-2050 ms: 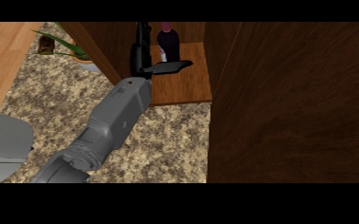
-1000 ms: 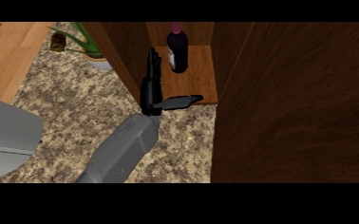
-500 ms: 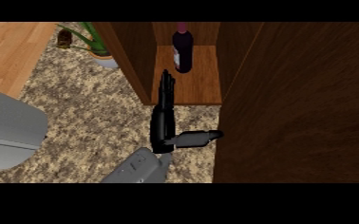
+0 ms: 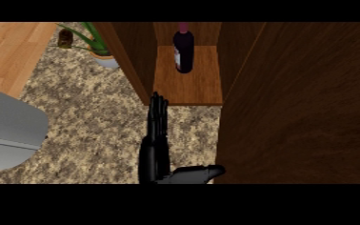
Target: Pick up the wine, place it into the cabinet and close the cabinet
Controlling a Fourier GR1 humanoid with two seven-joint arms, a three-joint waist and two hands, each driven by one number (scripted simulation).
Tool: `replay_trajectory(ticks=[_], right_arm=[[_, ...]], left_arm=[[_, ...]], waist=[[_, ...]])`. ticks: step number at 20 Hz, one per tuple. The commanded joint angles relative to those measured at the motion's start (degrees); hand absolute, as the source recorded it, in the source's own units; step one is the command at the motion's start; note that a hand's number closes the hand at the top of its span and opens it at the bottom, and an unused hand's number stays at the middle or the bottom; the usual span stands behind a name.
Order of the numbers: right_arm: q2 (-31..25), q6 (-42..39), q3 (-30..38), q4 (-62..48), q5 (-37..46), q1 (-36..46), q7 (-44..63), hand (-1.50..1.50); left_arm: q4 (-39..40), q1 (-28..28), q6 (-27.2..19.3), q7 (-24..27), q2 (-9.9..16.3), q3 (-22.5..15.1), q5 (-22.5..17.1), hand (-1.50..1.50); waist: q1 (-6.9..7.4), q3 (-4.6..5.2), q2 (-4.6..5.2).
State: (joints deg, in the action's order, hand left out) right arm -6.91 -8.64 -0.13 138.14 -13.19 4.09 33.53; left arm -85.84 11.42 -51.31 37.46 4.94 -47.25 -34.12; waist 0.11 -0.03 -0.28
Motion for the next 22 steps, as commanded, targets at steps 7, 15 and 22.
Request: replay_trajectory(ticks=[7,15,22], right_arm=[[1.68,-1.38,-2.5,5.11,-5.52,-3.6,1.85,-1.5],[-0.77,-6.41,-4.44,7.89,-7.68,-6.17,4.06,1.5],[-0.05,-6.76,-8.32,6.39,-11.51,-6.37,7.83,1.5]], left_arm=[[-19.75,-13.28,0.92,-1.6,12.15,-3.88,4.65,-1.5],[-24.75,-15.84,10.01,-3.53,20.65,0.11,1.83,-1.5],[-29.98,-22.83,14.14,-0.94,26.54,3.33,0.83,-1.5]], waist=[[-0.02,0.01,0.07],[-0.44,0.04,0.12],[-0.13,0.06,0.11]])
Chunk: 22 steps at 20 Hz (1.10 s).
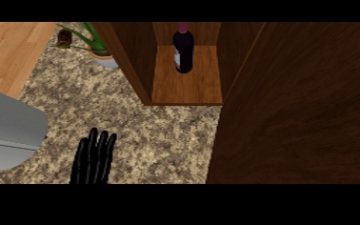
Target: Pick up the wine, place it into the cabinet and close the cabinet
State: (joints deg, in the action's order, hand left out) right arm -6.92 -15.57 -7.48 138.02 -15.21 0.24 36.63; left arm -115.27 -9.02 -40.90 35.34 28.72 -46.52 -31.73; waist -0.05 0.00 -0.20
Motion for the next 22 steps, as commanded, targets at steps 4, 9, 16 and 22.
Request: replay_trajectory(ticks=[4,9,16,22], right_arm=[[2.13,0.47,-6.15,8.24,-9.8,-7.88,6.17,1.5],[2.16,-1.21,-13.13,10.4,-7.81,-11.19,6.73,1.5],[2.93,-0.99,-26.47,12.68,-0.64,-8.77,8.22,1.5],[6.87,4.87,-38.15,8.13,9.52,-5.97,5.96,1.5]], left_arm=[[-5.0,-4.56,4.25,0.29,5.82,6.81,-3.55,-1.5],[-8.17,-10.38,8.03,2.18,9.98,14.12,-7.77,-1.5],[-7.91,-16.35,15.11,4.57,12.85,19.93,-11.11,-1.5],[-3.65,-17.79,21.97,4.85,15.29,30.45,-16.99,-1.5]], waist=[[-0.11,0.01,-0.08],[0.28,0.03,-0.24],[0.27,0.09,-0.34],[-0.16,0.16,-0.47]])
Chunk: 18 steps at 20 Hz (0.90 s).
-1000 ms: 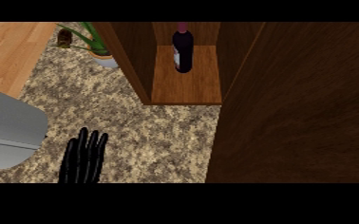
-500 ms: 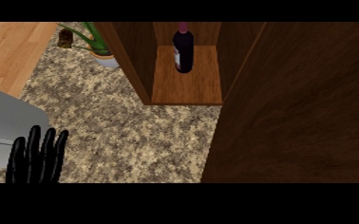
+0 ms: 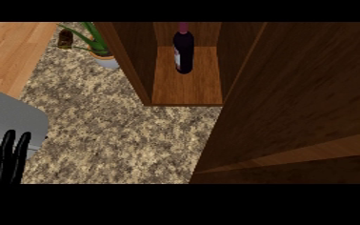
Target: Pick up the wine, place it into the cabinet and close the cabinet
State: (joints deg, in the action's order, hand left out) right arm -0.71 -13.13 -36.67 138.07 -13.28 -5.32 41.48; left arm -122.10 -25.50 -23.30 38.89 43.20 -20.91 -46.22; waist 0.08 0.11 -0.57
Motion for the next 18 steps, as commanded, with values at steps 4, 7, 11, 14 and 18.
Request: replay_trajectory(ticks=[4,7,11,14,18], right_arm=[[0.69,11.97,-17.32,7.18,12.59,2.91,2.73,1.5],[0.65,16.93,-20.09,4.05,15.51,7.08,0.78,1.5],[0.59,21.52,-22.01,3.0,20.03,10.4,0.48,1.5],[0.56,25.32,-21.13,0.09,20.44,17.79,1.28,1.5],[0.43,31.7,-20.31,-4.76,21.13,25.07,1.06,1.5]], left_arm=[[2.08,-2.69,6.6,0.23,1.84,5.77,-1.99,-1.5],[3.92,-1.21,8.67,-1.64,2.88,9.07,-4.52,-1.5],[1.85,-3.52,9.94,-2.24,3.3,10.17,-4.98,-1.5],[1.73,-0.55,8.15,-5.11,2.88,10.26,-6.02,-1.5],[0.28,-0.52,10.89,-6.57,3.56,12.16,-8.15,-1.5]], waist=[[-0.23,0.03,-0.08],[-0.31,0.07,0.05],[0.13,0.06,-0.14],[0.07,0.09,0.15],[0.74,0.12,0.23]])
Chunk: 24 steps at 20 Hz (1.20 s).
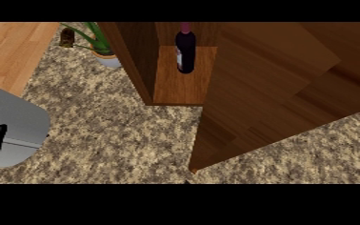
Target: Pick up the wine, place it into the cabinet and close the cabinet
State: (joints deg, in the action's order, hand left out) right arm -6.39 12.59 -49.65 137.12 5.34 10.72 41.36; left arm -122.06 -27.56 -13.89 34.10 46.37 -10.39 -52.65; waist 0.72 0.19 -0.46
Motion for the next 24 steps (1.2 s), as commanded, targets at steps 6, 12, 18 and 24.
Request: replay_trajectory(ticks=[6,12,18,24], right_arm=[[5.92,9.42,-3.73,-8.86,-1.52,18.08,1.16,1.5],[5.94,14.4,3.92,-14.74,-9.9,31.09,3.47,1.5],[6.26,17.01,13.12,-30.64,-18.49,47.45,-1.72,1.5],[6.35,14.14,15.3,-47.61,-17.59,56.98,-9.61,1.5]], left_arm=[[2.58,5.08,0.39,-2.36,-3.19,-0.35,0.07,-1.5],[2.79,4.68,3.0,-3.11,-3.08,0.47,-0.6,-1.5],[1.81,6.27,1.28,-5.94,-2.98,2.55,-0.83,-1.5],[6.68,9.29,1.75,-6.32,-6.04,1.24,0.6,-1.5]], waist=[[0.14,-0.03,0.49],[1.62,0.05,0.53],[1.73,-0.08,0.58],[1.04,-0.07,0.74]])
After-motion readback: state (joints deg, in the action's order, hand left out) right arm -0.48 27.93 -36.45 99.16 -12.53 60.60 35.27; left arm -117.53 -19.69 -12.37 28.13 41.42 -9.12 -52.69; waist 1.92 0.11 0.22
